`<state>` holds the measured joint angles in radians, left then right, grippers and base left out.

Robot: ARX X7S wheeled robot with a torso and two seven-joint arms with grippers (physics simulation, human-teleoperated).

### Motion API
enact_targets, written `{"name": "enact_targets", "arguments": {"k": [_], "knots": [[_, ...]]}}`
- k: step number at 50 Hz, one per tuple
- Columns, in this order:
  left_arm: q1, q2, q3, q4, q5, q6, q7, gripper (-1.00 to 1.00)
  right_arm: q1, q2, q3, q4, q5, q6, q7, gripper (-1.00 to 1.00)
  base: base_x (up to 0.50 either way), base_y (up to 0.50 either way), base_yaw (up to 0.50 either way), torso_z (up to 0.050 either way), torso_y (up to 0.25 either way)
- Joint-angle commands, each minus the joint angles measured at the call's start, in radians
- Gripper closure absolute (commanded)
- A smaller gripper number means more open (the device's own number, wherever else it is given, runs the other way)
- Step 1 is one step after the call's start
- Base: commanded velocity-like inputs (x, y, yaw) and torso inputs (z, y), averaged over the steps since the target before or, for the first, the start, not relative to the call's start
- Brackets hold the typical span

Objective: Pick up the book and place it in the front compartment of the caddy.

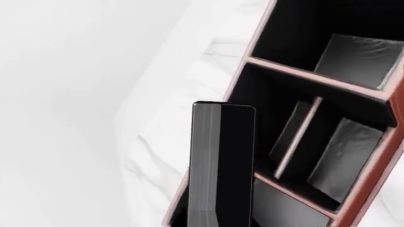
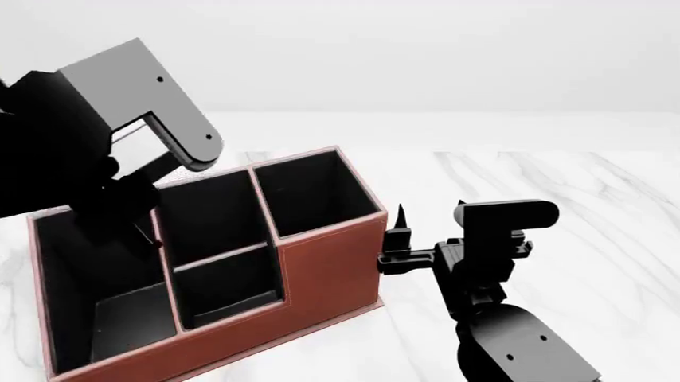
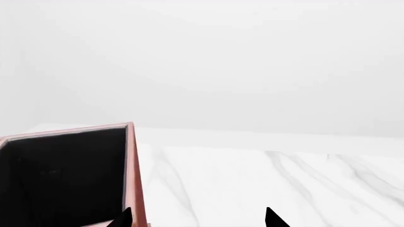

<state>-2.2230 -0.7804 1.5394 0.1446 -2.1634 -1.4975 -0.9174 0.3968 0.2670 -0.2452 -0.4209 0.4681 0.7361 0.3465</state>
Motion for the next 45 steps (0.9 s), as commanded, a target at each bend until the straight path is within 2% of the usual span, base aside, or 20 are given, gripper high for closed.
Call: {"name": "enact_targets", "arguments": {"k": [1,4,14,22,29,45], "knots": [[-0.043,0.091,0.043,-0.058,0.515,-0.055,0.434,1.00,0.004,0.000,-0.006,0.011,0.001,-0.006,0.005,-1.00,0.00,0.00,0.00,0.000,0.000],[-0.054,0.109,0.089,-0.057,0.644,-0.032,0.563,1.00,0.005,0.000,-0.007,0.017,0.000,-0.009,0.006,-1.00,0.00,0.00,0.00,0.000,0.000],[-0.064,0.153,0.203,-0.119,0.893,0.091,0.824,1.00,0.008,0.000,-0.010,0.024,-0.003,-0.018,0.012,-1.00,0.00,0.00,0.00,0.000,0.002],[-0.079,0.223,0.319,-0.239,1.091,0.210,1.012,1.00,0.012,0.000,-0.019,0.030,-0.007,-0.024,0.017,-1.00,0.00,0.00,0.00,0.000,0.001],[-0.043,0.305,0.414,-0.428,1.245,0.365,1.181,1.00,0.023,-0.003,-0.019,0.053,-0.007,-0.031,0.018,-1.00,0.00,0.00,0.00,0.000,0.001],[0.058,0.480,0.470,-0.876,1.420,0.640,1.385,1.00,0.047,-0.009,-0.021,0.084,-0.015,-0.040,0.032,-1.00,0.00,0.00,0.00,0.000,0.001]]}}
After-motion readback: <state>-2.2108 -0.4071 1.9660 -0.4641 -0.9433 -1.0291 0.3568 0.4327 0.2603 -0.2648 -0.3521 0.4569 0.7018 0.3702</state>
